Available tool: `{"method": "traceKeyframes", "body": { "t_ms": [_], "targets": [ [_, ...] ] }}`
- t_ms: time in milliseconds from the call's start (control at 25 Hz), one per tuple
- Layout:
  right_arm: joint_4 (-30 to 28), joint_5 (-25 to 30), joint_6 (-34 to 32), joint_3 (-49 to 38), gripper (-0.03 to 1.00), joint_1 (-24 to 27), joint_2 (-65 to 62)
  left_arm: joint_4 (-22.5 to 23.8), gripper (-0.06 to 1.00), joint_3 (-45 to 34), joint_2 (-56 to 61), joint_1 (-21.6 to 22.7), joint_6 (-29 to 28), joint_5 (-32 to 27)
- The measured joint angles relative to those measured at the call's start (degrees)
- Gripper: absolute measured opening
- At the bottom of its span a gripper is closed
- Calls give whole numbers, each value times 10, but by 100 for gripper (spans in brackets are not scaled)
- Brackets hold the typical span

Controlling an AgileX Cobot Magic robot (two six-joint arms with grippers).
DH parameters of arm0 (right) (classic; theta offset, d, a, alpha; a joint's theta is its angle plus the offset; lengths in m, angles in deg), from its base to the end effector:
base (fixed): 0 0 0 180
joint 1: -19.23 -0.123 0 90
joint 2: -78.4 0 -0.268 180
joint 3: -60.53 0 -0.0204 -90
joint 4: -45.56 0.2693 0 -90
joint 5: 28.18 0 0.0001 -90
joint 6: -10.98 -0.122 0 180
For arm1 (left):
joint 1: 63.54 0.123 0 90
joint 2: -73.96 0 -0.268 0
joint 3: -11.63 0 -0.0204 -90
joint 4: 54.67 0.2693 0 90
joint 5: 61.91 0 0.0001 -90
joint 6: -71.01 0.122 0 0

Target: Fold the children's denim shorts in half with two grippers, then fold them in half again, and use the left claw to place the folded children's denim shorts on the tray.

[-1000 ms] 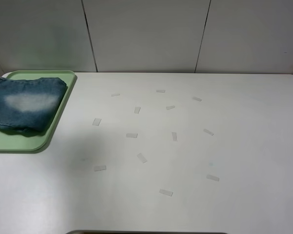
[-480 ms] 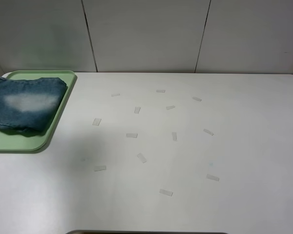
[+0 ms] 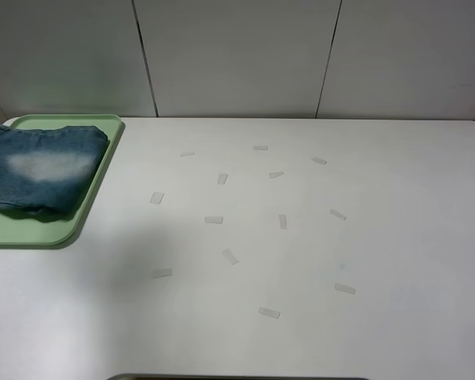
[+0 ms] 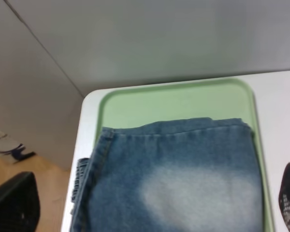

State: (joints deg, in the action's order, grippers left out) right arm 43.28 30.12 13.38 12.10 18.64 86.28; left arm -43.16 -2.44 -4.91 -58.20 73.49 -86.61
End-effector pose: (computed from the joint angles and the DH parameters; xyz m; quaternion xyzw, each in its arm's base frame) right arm 0.0582 -0.0035 0.2753 -0.0216 0.8411 -0.0284 0.5397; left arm 0.3240 0.0405 0.3369 0.0350 0.8524 0.1179 0.5083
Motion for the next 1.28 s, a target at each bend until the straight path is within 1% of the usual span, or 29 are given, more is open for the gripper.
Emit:
{"method": "traceKeyframes", "body": {
  "t_ms": [200,280,400,520,920,1200,1280],
  "targets": [
    [0,0,0,0,69,0,0,-2,99,-101,111,-1,-17,67],
    [0,0,0,0,69,0,0,-2,99,-128,157,-1,-25,73],
    [0,0,0,0,69,0,0,-2,99,-157,229,-1,-45,67],
    [0,0,0,0,69,0,0,-2,99,-175,292,-1,-52,39],
    [0,0,0,0,69,0,0,-3,99,-223,463,-1,-53,-105],
    [0,0,0,0,69,0,0,-3,99,-225,538,-1,-53,-181],
    [0,0,0,0,69,0,0,-6,99,-225,584,-1,-53,-210]
  ]
}}
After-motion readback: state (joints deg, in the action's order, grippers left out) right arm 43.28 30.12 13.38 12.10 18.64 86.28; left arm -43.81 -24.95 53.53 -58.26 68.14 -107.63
